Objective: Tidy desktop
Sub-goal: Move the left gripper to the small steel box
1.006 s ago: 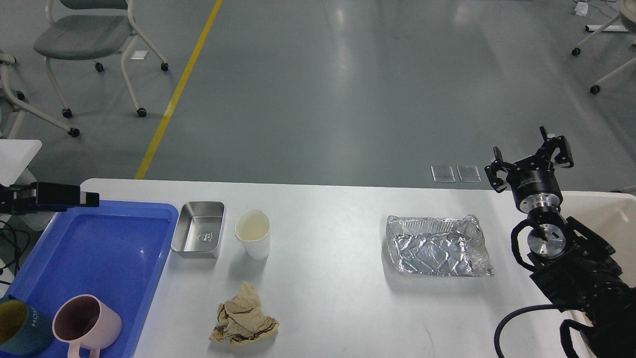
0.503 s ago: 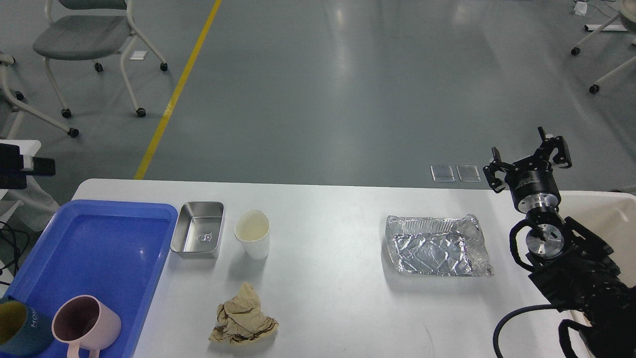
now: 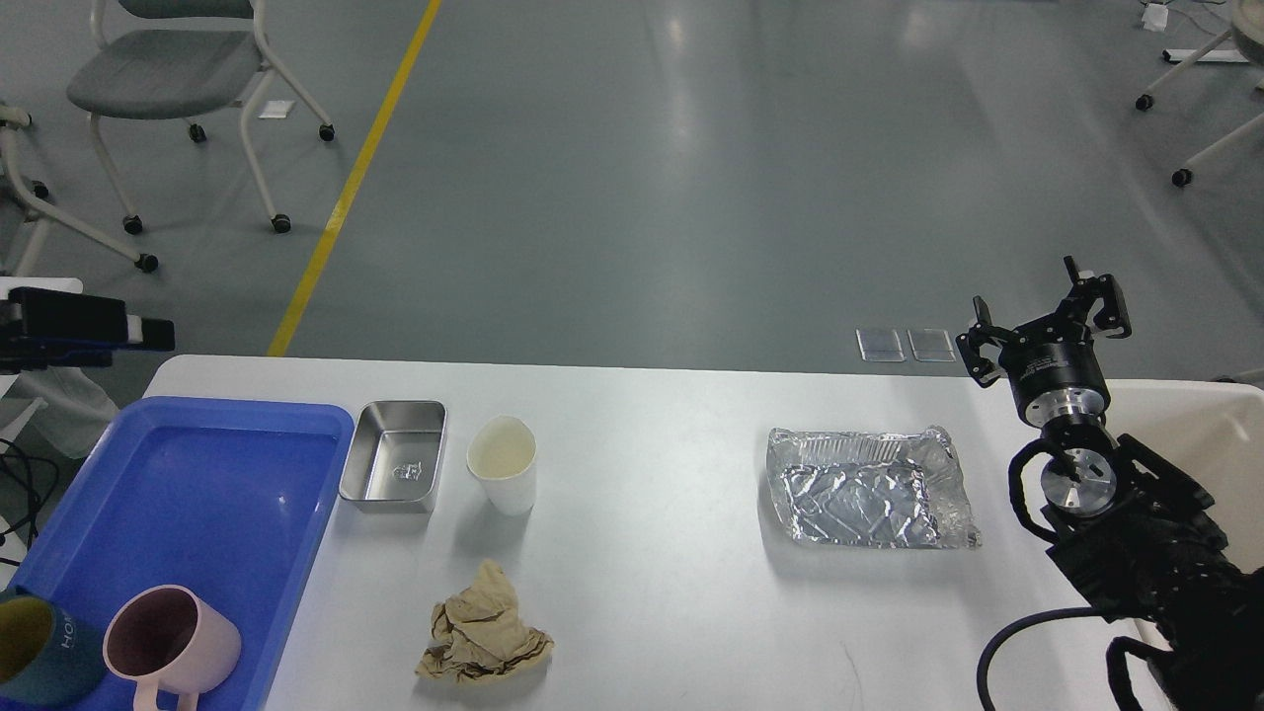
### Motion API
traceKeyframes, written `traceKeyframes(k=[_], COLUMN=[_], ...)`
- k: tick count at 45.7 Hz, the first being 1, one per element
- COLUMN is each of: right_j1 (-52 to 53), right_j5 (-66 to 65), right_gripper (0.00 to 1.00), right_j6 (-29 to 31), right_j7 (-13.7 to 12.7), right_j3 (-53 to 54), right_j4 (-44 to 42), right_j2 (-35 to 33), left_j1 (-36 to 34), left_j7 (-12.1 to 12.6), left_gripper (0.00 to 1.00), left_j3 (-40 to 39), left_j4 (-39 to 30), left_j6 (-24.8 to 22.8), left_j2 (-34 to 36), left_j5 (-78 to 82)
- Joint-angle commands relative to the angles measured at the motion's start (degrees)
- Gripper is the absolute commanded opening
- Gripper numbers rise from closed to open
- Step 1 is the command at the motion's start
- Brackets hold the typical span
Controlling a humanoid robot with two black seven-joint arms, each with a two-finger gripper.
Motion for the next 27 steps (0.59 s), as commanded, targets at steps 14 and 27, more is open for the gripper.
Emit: traceKeyframes(k=[14,27], right_j1=[-0.2,-0.3], right_j5=[0.0,0.0], right_gripper=[1.0,1.0], right_j6=[0.1,0.1], right_j7=[0.0,0.0], right_j3=[0.0,0.0], right_j4=[0.0,0.0], right_j2=[-0.4,-0.5], left_j1=[18.6,27.5], left_j7=[2.0,2.1], left_gripper=[0.72,0.72], left_j3=[0.1,0.2], left_j4=[9.8,18.4], left_j6=[21.2,29.9], left_j2=[-19.3,-30.1], left_j5=[2.5,2.5])
